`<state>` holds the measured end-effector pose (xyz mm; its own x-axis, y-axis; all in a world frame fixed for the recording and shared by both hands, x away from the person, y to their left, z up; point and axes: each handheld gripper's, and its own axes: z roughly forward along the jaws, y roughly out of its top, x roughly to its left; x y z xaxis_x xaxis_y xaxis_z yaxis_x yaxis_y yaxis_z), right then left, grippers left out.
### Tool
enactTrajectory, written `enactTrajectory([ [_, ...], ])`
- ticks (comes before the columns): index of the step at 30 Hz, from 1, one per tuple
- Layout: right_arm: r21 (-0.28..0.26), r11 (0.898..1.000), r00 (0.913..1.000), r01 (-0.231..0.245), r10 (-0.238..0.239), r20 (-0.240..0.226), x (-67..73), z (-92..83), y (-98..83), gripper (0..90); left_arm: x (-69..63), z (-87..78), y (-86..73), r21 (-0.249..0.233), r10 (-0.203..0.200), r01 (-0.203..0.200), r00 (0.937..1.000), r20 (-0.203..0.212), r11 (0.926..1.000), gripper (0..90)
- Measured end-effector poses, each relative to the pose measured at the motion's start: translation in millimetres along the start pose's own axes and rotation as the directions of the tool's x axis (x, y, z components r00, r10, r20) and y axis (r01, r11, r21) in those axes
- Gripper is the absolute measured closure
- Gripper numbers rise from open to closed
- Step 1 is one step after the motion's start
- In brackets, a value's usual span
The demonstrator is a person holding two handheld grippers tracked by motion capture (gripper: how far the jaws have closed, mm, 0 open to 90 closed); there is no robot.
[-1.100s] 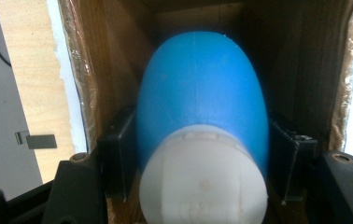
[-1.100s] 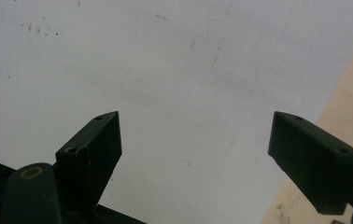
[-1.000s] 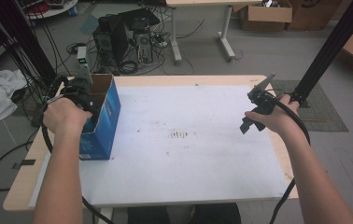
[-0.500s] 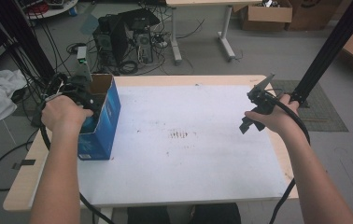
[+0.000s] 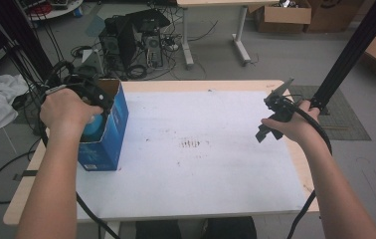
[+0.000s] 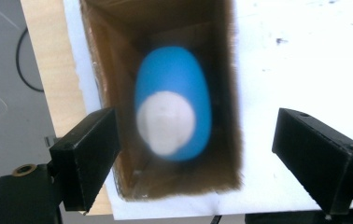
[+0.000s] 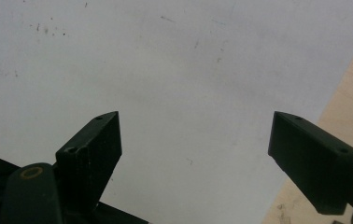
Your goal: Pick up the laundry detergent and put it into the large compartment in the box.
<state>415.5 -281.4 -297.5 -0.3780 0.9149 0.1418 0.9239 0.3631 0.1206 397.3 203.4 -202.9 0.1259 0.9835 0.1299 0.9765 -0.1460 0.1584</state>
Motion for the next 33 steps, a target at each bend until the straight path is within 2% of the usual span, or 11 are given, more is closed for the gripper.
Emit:
enactTrajectory([
  [7,0.004,1.000,1.0000,-0.006,0.006,0.001,1.0,-1.4,-3.1,17.4,-26.5,-17.4,-1.6,-0.027,0.076,-0.075,0.9969,0.022,0.9968,13.9],
  [8,0.000,1.000,1.0000,-0.008,0.008,0.000,2.2,-3.7,-3.6,17.3,-37.6,-21.0,-2.1,-0.036,0.110,-0.109,0.9936,0.027,0.9934,13.8],
  [9,0.000,1.000,1.0000,-0.008,0.008,0.000,2.2,-3.7,-3.6,17.3,-37.6,-21.0,-2.1,-0.036,0.110,-0.109,0.9936,0.027,0.9934,13.3],
  [13,-0.004,1.000,0.9999,-0.013,0.013,0.003,6.2,-9.0,-3.5,17.3,-62.6,-23.7,-2.1,-0.047,0.156,-0.154,0.9867,0.044,0.9870,12.0],
  [14,-0.007,1.000,1.0000,-0.003,0.003,0.006,7.1,-11.0,-3.9,17.3,-75.5,-24.3,-1.6,-0.050,0.182,-0.180,0.9819,0.051,0.9824,12.0],
  [16,-0.010,1.000,1.0000,0.000,0.000,0.008,8.2,-13.5,-4.3,17.3,-82.0,-24.5,-1.3,-0.049,0.196,-0.193,0.9794,0.049,0.9799,10.8],
  [17,-0.009,1.000,0.9999,-0.010,0.010,0.008,9.6,-15.2,-4.2,17.3,-95.4,-23.9,-0.9,-0.051,0.222,-0.220,0.9740,0.045,0.9742,10.3],
  [21,-0.015,1.000,0.9999,-0.002,0.003,0.010,10.5,-18.5,-5.1,17.3,-114.7,-22.8,-0.4,-0.054,0.259,-0.257,0.9644,0.052,0.9650,9.1],
  [26,-0.022,1.000,0.9999,0.002,-0.002,0.014,11.5,-23.2,-5.6,17.2,-144.8,-15.0,-0.1,-0.050,0.317,-0.314,0.9468,0.057,0.9481,8.1],
  [30,-0.026,1.000,0.9999,0.010,-0.010,0.014,12.4,-25.2,-6.4,17.2,-162.0,-5.4,-1.2,-0.038,0.349,-0.347,0.9354,0.058,0.9371,8.0],
  [33,-0.029,1.000,0.9999,0.003,-0.003,0.013,12.4,-26.3,-6.7,17.2,-169.8,0.2,-1.9,-0.039,0.358,-0.356,0.9313,0.065,0.9335,7.0],
])
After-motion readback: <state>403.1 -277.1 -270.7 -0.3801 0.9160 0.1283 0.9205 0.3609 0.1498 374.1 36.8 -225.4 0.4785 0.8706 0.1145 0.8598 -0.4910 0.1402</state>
